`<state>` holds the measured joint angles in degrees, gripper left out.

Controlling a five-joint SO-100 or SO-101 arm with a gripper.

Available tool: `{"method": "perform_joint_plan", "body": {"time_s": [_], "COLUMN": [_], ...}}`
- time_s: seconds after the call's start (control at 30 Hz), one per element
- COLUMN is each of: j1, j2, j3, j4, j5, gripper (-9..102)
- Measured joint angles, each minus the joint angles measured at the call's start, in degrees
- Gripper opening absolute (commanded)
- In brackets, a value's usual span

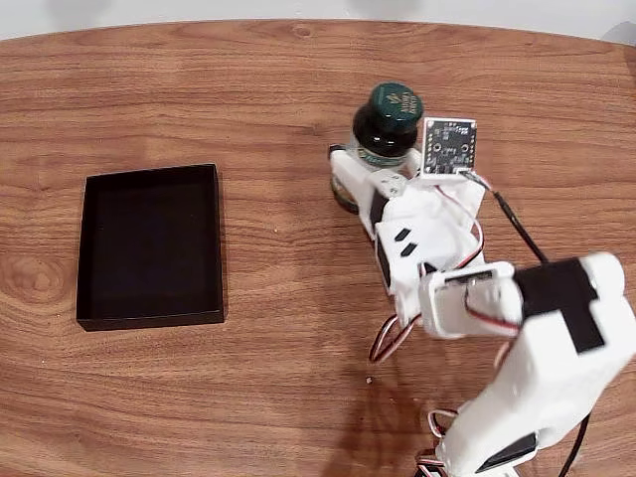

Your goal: Pick up the pill bottle and place it in the black box.

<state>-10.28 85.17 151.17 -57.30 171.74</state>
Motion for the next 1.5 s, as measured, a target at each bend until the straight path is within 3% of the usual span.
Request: {"method": "perform_joint_plan", "body": {"time_s": [0.6, 1.03, 1.5], "j1": [-19.60, -34.28, -40.08], "j2": [19.25, 19.95, 18.19], "j3": [17.93, 18.46, 10.46], "j4": [-12.66, -12.74, -6.15], "j5": [2.29, 7.12, 10.99], "gripper": [7, 7, 8]}}
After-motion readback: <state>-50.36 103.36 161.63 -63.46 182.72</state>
